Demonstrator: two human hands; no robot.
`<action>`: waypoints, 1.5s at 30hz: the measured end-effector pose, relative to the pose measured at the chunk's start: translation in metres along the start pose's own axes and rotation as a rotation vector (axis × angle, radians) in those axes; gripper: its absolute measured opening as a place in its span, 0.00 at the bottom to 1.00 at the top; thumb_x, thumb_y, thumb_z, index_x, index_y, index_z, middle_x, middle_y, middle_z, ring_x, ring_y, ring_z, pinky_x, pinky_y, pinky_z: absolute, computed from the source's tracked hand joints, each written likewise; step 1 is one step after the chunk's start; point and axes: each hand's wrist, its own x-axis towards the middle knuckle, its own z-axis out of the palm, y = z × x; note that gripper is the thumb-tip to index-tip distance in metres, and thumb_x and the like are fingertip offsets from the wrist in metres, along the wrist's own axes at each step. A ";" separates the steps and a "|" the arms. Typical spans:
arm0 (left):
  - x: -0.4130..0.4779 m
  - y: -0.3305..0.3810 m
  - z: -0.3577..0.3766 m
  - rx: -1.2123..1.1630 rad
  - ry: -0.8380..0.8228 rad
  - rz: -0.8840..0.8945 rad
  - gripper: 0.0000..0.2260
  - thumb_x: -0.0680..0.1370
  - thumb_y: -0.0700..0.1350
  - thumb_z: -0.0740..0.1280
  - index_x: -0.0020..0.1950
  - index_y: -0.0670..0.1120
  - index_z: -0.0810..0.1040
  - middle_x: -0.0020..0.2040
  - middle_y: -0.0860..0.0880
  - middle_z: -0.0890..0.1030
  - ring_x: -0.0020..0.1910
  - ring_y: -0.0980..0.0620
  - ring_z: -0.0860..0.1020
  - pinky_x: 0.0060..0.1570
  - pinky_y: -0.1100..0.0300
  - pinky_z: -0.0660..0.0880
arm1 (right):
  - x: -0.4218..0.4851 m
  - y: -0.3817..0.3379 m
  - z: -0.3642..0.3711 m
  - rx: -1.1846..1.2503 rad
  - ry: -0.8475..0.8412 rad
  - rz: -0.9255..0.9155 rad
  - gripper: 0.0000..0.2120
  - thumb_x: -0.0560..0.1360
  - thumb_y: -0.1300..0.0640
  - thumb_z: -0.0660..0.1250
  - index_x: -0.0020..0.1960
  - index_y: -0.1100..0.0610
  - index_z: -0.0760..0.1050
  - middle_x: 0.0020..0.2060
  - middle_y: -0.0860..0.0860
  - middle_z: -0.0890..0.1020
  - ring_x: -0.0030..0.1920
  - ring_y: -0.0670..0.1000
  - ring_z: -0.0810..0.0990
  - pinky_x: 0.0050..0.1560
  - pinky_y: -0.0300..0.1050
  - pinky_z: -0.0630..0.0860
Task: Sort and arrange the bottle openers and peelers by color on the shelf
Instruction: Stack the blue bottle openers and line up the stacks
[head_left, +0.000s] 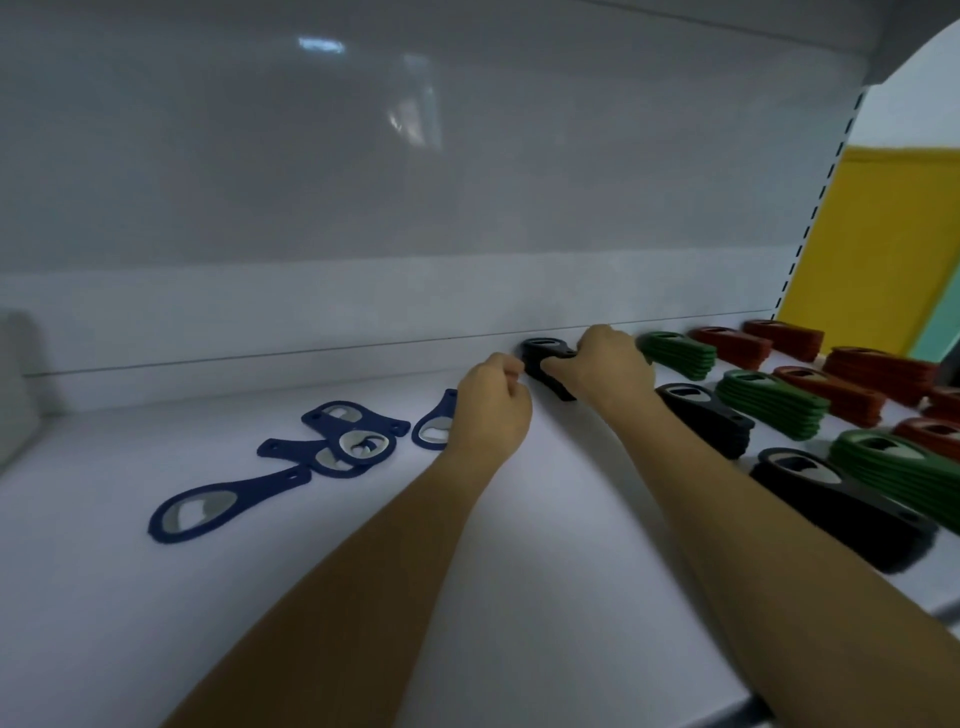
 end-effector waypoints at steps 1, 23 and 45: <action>0.000 0.000 0.000 0.003 0.003 0.002 0.14 0.78 0.34 0.57 0.63 0.38 0.73 0.59 0.43 0.77 0.56 0.48 0.75 0.48 0.70 0.66 | -0.002 0.000 0.001 -0.002 0.008 -0.019 0.15 0.71 0.52 0.66 0.34 0.57 0.63 0.42 0.56 0.74 0.39 0.56 0.72 0.29 0.40 0.61; -0.003 0.003 -0.003 -0.017 0.053 0.038 0.12 0.77 0.32 0.58 0.56 0.37 0.77 0.52 0.42 0.80 0.46 0.54 0.73 0.43 0.71 0.66 | -0.021 0.006 0.011 0.073 0.040 -0.147 0.30 0.73 0.56 0.67 0.70 0.60 0.57 0.61 0.60 0.72 0.59 0.61 0.73 0.49 0.51 0.72; 0.017 -0.009 -0.103 0.498 -0.077 0.032 0.15 0.79 0.37 0.56 0.65 0.41 0.71 0.64 0.43 0.74 0.62 0.47 0.72 0.57 0.64 0.65 | -0.061 -0.035 0.028 0.168 -0.231 -0.627 0.23 0.74 0.46 0.65 0.66 0.54 0.71 0.61 0.54 0.73 0.63 0.54 0.67 0.63 0.45 0.65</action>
